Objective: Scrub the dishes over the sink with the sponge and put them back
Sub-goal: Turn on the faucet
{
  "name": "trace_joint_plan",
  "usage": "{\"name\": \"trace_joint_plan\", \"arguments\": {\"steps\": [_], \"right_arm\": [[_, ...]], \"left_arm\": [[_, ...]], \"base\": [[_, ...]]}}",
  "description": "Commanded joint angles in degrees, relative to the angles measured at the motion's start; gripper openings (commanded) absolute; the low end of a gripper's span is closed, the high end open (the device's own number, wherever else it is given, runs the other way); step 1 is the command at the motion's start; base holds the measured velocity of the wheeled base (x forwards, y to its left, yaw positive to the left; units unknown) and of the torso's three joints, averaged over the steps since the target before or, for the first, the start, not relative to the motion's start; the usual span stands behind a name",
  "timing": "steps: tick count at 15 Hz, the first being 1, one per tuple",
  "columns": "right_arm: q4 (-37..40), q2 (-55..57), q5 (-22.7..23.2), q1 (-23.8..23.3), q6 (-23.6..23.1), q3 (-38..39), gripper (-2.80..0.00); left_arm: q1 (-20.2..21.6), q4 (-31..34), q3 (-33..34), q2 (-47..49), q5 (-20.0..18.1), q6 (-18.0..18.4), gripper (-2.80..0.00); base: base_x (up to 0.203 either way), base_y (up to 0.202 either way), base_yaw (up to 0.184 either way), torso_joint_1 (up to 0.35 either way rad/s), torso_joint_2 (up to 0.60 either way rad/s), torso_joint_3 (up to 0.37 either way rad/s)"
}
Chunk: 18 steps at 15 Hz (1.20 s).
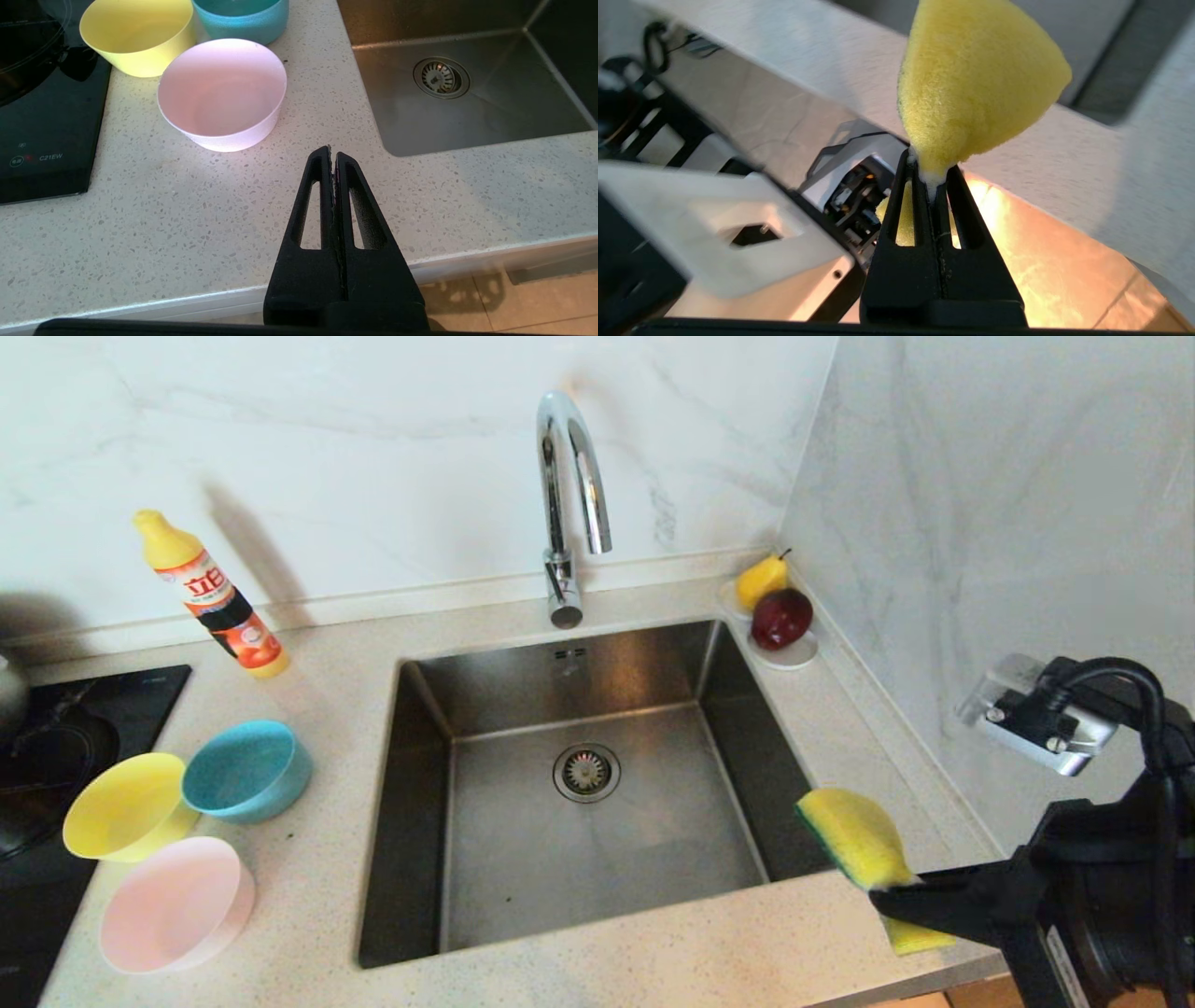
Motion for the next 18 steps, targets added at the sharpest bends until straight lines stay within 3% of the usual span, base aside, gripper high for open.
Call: {"name": "trace_joint_plan", "arguments": {"steps": [1,6,18], "right_arm": [[0.04,-0.65,0.05,3.18,-0.1,0.08,-2.8],[-0.08,0.45,0.58,6.45,-0.32,-0.62,-2.8],[0.19,6.42,0.93,6.38,0.82,-4.76,-2.8]], "left_arm": [[0.02,0.01,0.0,0.09,0.0,0.01,-2.8],[0.02,0.01,0.0,0.09,0.0,0.01,-2.8],[0.02,0.81,-0.08,0.09,-0.22,3.76,-2.8]], "base": [[0.0,0.0,0.0,0.0,0.0,0.0],[0.0,0.0,0.0,0.0,0.0,0.0],[0.0,0.0,0.0,0.0,0.0,0.0]]}}
